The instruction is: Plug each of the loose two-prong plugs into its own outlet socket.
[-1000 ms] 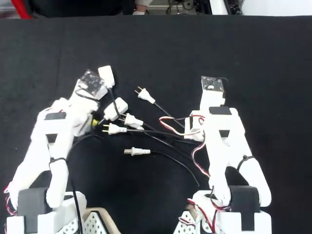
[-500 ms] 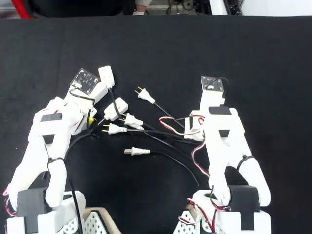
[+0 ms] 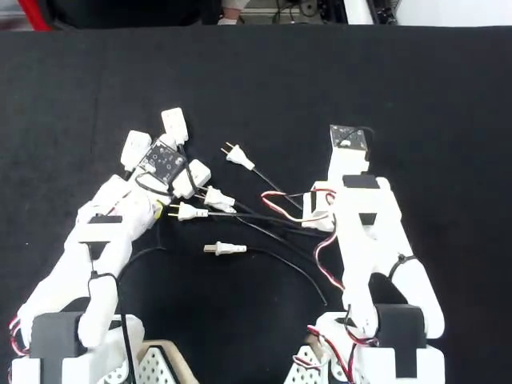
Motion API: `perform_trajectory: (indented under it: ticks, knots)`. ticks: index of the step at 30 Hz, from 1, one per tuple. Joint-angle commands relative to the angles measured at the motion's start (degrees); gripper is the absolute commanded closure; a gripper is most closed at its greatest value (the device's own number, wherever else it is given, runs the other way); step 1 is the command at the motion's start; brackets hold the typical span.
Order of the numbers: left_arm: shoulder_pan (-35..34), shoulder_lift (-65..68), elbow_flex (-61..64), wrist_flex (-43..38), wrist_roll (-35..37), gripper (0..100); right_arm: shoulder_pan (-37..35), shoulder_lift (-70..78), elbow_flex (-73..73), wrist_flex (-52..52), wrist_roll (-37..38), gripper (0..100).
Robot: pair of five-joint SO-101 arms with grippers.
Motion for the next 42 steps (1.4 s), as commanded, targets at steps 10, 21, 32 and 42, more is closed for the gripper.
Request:
perform_trajectory:
  ticks: [10,21,32,42]
  knots:
    - [0.4,-1.1,-3.6,8.6,-1.5,97,1.1,0.1,-2.7,-2.5,-0.5,97.7]
    - [0.4,-15.2,-1.5,18.5,-1.1,97,1.2,0.1,-2.7,-2.6,-0.5,97.7]
    - [4.7,-63.2,-1.0,54.8,-2.1,97,1.3,0.1,-2.7,-2.6,-0.5,97.7]
    - [23.6,-69.3,7.5,68.1,-12.7,97,1.4,0.1,-2.7,-2.6,-0.8,97.7]
